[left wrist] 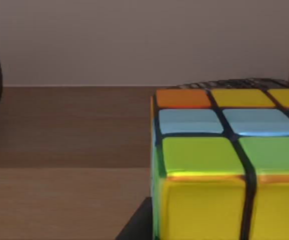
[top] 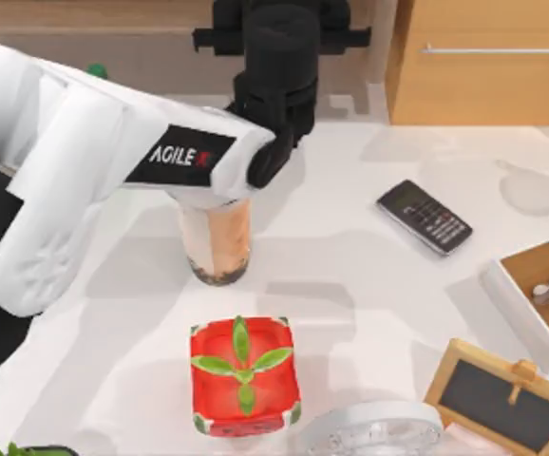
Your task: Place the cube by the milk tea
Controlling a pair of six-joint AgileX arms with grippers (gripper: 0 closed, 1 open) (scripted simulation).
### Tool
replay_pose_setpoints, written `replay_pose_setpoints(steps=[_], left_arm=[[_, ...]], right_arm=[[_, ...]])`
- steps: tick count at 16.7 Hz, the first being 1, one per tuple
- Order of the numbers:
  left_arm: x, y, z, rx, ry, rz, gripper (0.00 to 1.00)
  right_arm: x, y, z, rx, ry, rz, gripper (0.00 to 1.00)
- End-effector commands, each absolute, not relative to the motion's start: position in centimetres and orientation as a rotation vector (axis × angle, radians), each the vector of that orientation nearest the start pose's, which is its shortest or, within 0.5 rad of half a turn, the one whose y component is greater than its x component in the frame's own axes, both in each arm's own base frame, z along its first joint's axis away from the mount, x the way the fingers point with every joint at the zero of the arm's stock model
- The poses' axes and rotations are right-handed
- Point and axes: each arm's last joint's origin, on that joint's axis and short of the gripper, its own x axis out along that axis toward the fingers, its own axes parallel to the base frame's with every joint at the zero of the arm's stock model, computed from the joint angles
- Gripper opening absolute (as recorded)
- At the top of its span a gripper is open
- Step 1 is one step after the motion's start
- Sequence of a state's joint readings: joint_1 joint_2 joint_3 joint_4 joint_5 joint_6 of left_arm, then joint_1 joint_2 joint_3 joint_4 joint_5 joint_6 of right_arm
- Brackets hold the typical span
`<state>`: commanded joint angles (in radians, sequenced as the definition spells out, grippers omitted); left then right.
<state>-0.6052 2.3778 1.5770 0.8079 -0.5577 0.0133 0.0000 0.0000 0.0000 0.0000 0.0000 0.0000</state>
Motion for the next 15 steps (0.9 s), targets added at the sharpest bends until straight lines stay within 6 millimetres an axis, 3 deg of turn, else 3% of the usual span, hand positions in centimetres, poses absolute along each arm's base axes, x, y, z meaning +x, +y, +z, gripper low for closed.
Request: replay_pose_setpoints(steps=[15], left_arm=[[44.2,-28.1,15.9,0.001,-0.001,-0.023,0.0]], right_arm=[[10.6,-0.1,16.0,0.0,0.0,0.0,1.0]])
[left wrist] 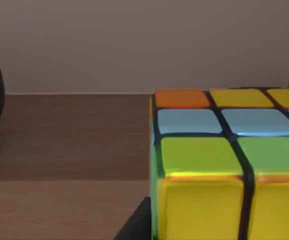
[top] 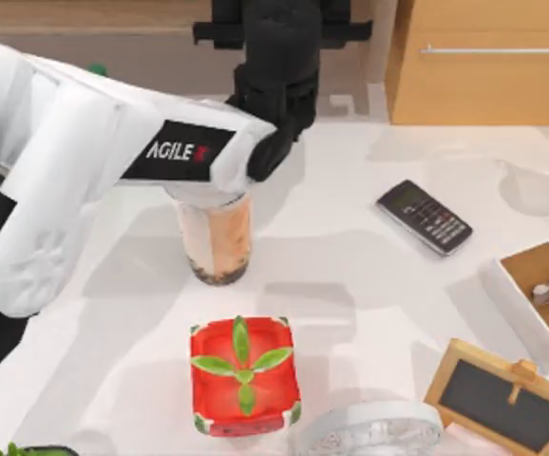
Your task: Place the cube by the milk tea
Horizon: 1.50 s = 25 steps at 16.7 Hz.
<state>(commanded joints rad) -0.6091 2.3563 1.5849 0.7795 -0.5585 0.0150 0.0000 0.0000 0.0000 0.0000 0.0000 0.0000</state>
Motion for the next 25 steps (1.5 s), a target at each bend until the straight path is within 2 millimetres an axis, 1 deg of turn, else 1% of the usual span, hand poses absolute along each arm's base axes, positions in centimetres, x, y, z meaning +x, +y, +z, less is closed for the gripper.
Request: replay_pose_setpoints(steps=[4,5,7,10,12,14,16,17,19,20,22,23,25], left_arm=[[44.2,-28.1,15.7,0.004,0.002,-0.023,0.0],[44.2,-28.1,15.9,0.011,0.003,-0.023,0.0],[44.3,-27.9,17.1,0.04,0.012,-0.022,0.0],[44.1,-27.1,20.2,0.111,0.051,-0.034,0.0],[43.6,-26.5,23.0,0.161,0.096,-0.062,0.0],[42.7,-25.3,25.9,0.21,0.167,-0.099,0.0],[41.7,-23.5,28.3,0.256,0.276,-0.136,0.0],[41.2,-22.3,29.2,0.275,0.345,-0.151,0.0],[40.0,-19.3,30.5,0.294,0.505,-0.171,0.0],[39.4,-17.7,30.8,0.293,0.593,-0.175,0.0],[38.4,-14.5,30.5,0.267,0.78,-0.167,0.0],[38.1,-13.0,29.8,0.245,0.879,-0.154,0.0],[37.9,-10.2,27.5,0.184,1.086,-0.112,0.0]], right_arm=[[10.6,-0.1,16.0,0.0,0.0,0.0,1.0],[10.6,-0.1,16.0,0.0,0.0,0.0,1.0],[10.6,-0.1,16.0,0.0,0.0,0.0,1.0],[10.6,-0.1,16.0,0.0,0.0,0.0,1.0],[10.6,-0.1,16.0,0.0,0.0,0.0,1.0],[10.6,-0.1,16.0,0.0,0.0,0.0,1.0],[10.6,-0.1,16.0,0.0,0.0,0.0,1.0],[10.6,-0.1,16.0,0.0,0.0,0.0,1.0],[10.6,-0.1,16.0,0.0,0.0,0.0,1.0],[10.6,-0.1,16.0,0.0,0.0,0.0,1.0],[10.6,-0.1,16.0,0.0,0.0,0.0,1.0],[10.6,-0.1,16.0,0.0,0.0,0.0,1.0],[10.6,-0.1,16.0,0.0,0.0,0.0,1.0]])
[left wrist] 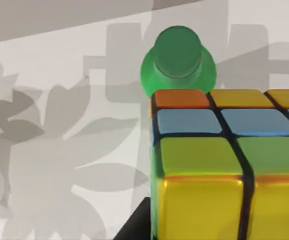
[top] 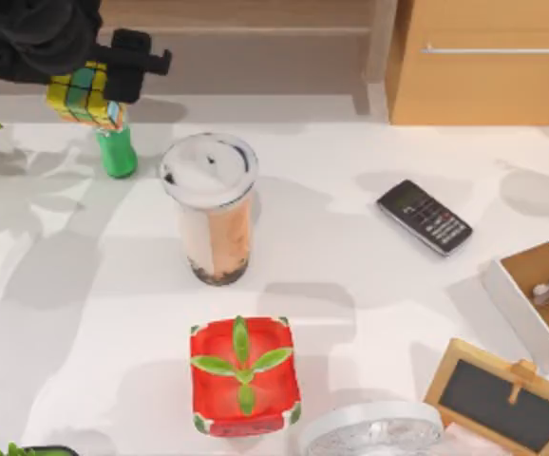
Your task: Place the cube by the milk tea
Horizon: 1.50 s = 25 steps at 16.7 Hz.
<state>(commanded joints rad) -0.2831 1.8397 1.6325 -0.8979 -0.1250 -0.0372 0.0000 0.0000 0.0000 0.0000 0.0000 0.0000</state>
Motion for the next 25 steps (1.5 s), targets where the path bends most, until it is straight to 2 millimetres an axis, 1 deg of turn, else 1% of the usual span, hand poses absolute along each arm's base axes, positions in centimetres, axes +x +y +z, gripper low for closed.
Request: replay_pose_setpoints(steps=[2,3,4,5,6,13,19,25], left_arm=[[38.1,-7.9,23.9,0.11,1.298,-0.064,0.0],[38.2,-7.1,22.0,0.076,1.396,-0.044,0.0],[38.1,-6.7,20.4,0.047,1.476,-0.029,0.0],[38.1,-6.5,19.2,0.026,1.532,-0.022,0.0],[38.0,-6.5,18.6,0.014,1.563,-0.02,0.0],[38.0,-6.6,18.5,0.018,1.565,-0.024,0.0],[38.1,-6.0,18.6,0.013,1.554,-0.012,0.0],[38.2,-5.5,19.2,0.004,1.518,-0.005,0.0]], right_arm=[[10.6,-0.1,16.0,0.0,0.0,0.0,1.0],[10.6,-0.1,16.0,0.0,0.0,0.0,1.0],[10.6,-0.1,16.0,0.0,0.0,0.0,1.0],[10.6,-0.1,16.0,0.0,0.0,0.0,1.0],[10.6,-0.1,16.0,0.0,0.0,0.0,1.0],[10.6,-0.1,16.0,0.0,0.0,0.0,1.0],[10.6,-0.1,16.0,0.0,0.0,0.0,1.0],[10.6,-0.1,16.0,0.0,0.0,0.0,1.0]])
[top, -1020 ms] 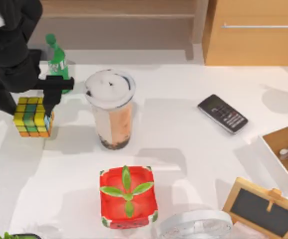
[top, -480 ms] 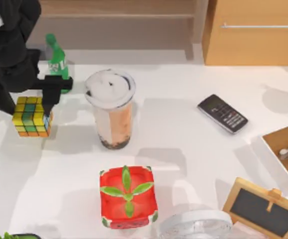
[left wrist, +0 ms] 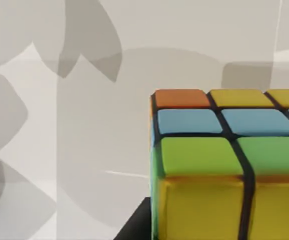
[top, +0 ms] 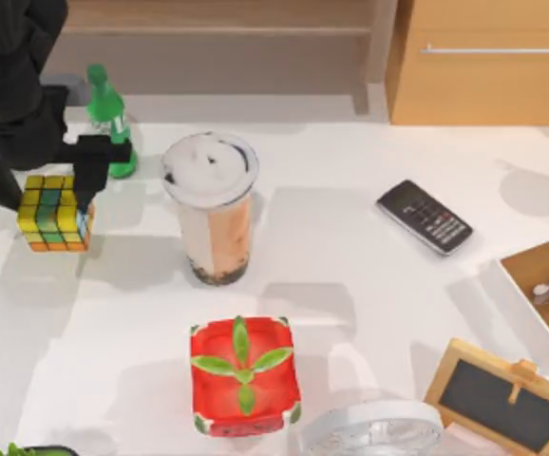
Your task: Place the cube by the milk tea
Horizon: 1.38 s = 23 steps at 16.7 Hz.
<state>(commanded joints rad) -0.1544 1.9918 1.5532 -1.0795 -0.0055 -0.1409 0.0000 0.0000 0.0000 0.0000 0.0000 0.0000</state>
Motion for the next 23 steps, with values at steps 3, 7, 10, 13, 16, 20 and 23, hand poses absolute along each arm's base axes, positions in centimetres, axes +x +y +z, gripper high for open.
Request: replay_pose_setpoints(steps=[3,7,10,13,16,20,23], left_arm=[[38.3,-5.5,19.4,0.0,1.503,-0.006,0.0],[38.3,-5.8,18.9,-0.002,1.503,-0.01,0.0],[38.2,-6.2,17.8,0.003,1.53,-0.017,0.0],[38.0,-6.5,16.4,0.011,1.57,-0.02,0.0],[38.0,-6.5,16.4,0.011,1.57,-0.02,0.0],[38.0,-6.5,16.4,0.011,1.57,-0.02,0.23],[38.0,-6.5,16.4,0.011,1.57,-0.02,0.45]], right_arm=[[10.6,-0.1,16.0,0.0,0.0,0.0,1.0],[10.6,-0.1,16.0,0.0,0.0,0.0,1.0],[10.6,-0.1,16.0,0.0,0.0,0.0,1.0],[10.6,-0.1,16.0,0.0,0.0,0.0,1.0],[10.6,-0.1,16.0,0.0,0.0,0.0,1.0],[10.6,-0.1,16.0,0.0,0.0,0.0,1.0],[10.6,-0.1,16.0,0.0,0.0,0.0,1.0]])
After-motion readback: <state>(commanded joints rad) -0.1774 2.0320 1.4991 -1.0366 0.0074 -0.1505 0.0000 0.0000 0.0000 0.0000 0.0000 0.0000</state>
